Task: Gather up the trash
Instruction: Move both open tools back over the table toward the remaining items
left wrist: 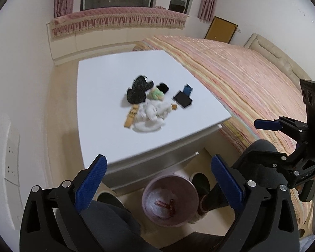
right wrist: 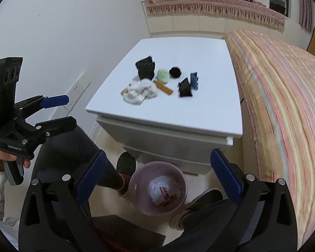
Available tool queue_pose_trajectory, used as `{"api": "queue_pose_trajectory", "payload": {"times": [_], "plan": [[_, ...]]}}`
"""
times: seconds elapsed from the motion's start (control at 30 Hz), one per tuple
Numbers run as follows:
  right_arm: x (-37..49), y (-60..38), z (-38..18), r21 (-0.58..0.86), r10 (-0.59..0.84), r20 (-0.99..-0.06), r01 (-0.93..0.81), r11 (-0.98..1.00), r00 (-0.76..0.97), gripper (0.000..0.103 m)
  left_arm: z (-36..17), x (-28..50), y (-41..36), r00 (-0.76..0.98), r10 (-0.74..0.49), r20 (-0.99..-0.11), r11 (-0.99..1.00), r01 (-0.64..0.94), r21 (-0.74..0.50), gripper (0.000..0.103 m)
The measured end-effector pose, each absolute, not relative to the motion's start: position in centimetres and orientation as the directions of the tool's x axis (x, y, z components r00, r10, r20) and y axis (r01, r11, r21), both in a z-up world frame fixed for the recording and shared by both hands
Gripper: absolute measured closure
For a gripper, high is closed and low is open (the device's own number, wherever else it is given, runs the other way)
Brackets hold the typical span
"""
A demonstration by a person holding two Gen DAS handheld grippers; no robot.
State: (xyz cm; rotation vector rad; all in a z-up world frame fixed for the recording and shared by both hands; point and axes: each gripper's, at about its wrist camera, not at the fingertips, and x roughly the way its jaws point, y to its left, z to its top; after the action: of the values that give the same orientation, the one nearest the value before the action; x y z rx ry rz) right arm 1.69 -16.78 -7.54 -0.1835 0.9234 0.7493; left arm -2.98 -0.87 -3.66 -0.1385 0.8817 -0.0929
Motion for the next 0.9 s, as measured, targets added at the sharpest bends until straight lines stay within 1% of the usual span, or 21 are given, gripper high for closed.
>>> {"api": "queue_pose_trajectory", "payload": {"times": [0.3, 0.5, 0.9], "plan": [[5.8, -15.9, -6.0, 0.143, 0.496, -0.767, -0.645, 0.750, 0.407, 0.006, -3.3, 0.9, 1.8, 0.632, -0.098, -0.769, 0.993, 0.014, -0.114, 0.008], [8.6, -15.1, -6.5, 0.149, 0.490, -0.774, -0.638, 0.756, 0.400, 0.006, -4.8, 3.5, 3.2, 0.600, -0.068, -0.797, 0.997, 0.020, -0.071, 0.008], [12.1, -14.0, -8.5, 0.160, 0.474, -0.799, -0.630, 0.760, 0.369, 0.006, -8.4, 6.9, 4.8, 0.535, -0.056, -0.843, 0.998, 0.027, -0.049, 0.008]]}}
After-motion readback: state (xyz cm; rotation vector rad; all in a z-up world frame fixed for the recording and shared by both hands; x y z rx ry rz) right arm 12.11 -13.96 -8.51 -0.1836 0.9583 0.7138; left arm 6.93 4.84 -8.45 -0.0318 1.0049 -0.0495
